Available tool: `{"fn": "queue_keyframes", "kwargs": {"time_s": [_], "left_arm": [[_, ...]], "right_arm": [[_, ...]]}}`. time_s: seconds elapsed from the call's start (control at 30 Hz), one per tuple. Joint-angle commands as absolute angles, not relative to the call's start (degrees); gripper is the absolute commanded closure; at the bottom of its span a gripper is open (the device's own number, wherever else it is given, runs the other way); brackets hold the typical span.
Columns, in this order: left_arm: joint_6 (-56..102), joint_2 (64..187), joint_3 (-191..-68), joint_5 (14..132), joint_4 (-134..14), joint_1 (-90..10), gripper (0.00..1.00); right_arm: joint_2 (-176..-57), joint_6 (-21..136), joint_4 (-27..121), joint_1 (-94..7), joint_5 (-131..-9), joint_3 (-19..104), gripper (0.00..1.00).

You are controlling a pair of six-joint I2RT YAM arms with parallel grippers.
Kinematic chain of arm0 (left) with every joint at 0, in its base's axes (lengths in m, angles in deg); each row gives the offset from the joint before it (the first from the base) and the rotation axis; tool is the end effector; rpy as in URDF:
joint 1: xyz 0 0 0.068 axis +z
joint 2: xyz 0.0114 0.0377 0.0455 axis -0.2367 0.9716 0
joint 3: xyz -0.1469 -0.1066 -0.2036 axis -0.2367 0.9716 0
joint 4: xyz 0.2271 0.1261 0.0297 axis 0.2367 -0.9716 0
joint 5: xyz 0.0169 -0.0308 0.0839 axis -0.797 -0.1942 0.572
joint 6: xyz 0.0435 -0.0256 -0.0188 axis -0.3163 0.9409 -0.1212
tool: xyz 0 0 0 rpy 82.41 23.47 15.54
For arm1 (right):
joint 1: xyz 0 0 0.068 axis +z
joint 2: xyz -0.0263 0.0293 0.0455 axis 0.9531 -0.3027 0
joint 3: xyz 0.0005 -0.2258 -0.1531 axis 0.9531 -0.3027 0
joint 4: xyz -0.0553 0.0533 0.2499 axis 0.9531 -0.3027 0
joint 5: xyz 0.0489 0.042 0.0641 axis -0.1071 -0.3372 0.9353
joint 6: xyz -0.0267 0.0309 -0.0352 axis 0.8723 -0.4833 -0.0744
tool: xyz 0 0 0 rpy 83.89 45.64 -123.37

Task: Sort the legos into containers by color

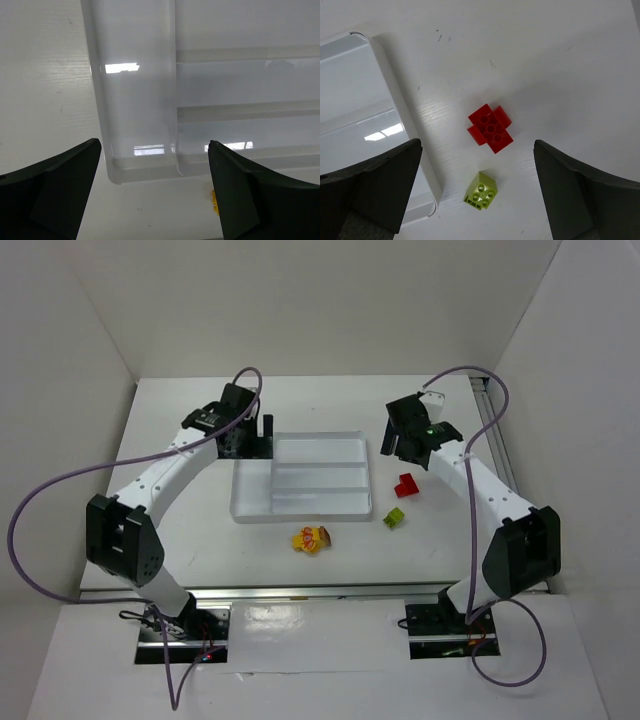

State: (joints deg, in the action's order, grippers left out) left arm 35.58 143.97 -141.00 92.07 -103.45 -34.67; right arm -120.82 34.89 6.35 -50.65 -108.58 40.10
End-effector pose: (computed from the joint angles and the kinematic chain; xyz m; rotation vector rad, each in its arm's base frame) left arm 0.3347 -0.1213 0.3086 -0.1450 2.4448 -0.1200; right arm 0.2973 0.0989 0.2991 0.3710 2.3193 -0.2465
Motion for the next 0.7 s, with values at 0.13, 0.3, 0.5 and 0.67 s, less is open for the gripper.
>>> {"fn": "queue_keyframes", "kwargs": {"time_s": [0.13,0.3,0.5,0.67], "left_arm": [[33.51,137.32,-140.18,88.63,-101.22,-35.23,0.00],[31.57,138.37,-142.55,87.04,-104.03,-35.23,0.00],[31.57,138.90,-143.08,87.04,-104.65,-35.23,0.00],[31.57,140.74,-143.08,87.04,-105.35,-35.23,0.00]], "right_arm": [[-116.32,32.59,6.45,-50.50,-109.06,37.91,0.00],[-108.07,38.73,12.59,-50.50,-100.55,31.61,0.00],[-109.53,42.25,8.47,-50.50,-97.03,30.17,0.05],[-116.04,44.11,9.08,-50.50,-97.09,29.64,0.10]]}}
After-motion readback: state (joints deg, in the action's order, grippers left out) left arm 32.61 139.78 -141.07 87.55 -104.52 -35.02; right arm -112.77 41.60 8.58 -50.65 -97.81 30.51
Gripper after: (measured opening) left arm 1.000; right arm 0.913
